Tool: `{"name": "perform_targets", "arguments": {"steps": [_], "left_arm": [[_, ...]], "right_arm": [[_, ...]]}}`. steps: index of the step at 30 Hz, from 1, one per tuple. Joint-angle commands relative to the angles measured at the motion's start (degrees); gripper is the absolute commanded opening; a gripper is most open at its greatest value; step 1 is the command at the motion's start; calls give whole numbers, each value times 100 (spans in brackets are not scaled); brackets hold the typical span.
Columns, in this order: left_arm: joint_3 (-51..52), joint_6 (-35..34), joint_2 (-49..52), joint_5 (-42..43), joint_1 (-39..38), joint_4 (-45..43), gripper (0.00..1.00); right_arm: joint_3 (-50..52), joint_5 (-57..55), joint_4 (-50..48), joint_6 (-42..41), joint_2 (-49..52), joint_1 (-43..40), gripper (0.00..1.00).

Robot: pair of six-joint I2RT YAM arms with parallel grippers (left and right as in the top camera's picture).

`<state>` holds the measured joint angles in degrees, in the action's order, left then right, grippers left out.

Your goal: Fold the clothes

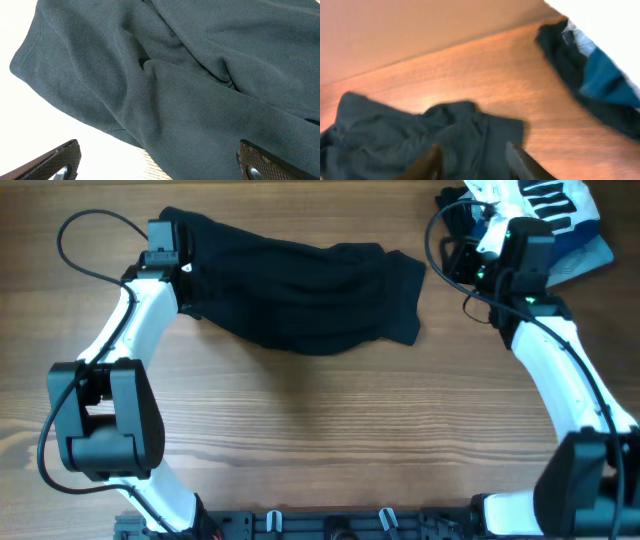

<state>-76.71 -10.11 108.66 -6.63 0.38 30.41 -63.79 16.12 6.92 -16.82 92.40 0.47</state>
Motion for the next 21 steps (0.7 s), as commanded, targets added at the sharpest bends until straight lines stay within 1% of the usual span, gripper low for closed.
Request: {"name": "perform_targets", "arguments": {"steps": [1, 2, 4, 7, 10, 13, 17, 18, 20, 21], "left_arm": [[-2, 343, 33, -94, 31, -9, 100], [-2, 546, 57, -90, 52, -96, 100], [-2, 599, 111, -94, 90, -256, 100], [-2, 595, 299, -87, 170, -544, 100], [-2, 511, 640, -72, 262, -721, 100], [-2, 181, 925, -94, 407, -826, 97], [-2, -439, 981, -87, 809, -1082, 96], [-2, -533, 981, -42, 892, -1132, 94], [-2, -557, 1010, 125, 1047, -1276, 85], [-2, -557, 1019, 122, 1069, -1342, 78]], "right_arm": [[-13, 866, 199, 212, 247, 256, 59], [-13, 957, 321, 326, 247, 446, 65], [-13, 942, 476, 400, 249, 667, 70], [-11, 785, 826, 555, 260, 1095, 71], [-11, 328, 1078, 616, 348, 1397, 72], [-4, 297, 1121, 616, 457, 1429, 73], [11, 258, 1110, 636, 627, 1429, 73], [11, 227, 1108, 636, 680, 1432, 73], [15, 142, 1080, 632, 861, 1432, 73], [15, 149, 1045, 627, 1012, 1432, 73]]}}
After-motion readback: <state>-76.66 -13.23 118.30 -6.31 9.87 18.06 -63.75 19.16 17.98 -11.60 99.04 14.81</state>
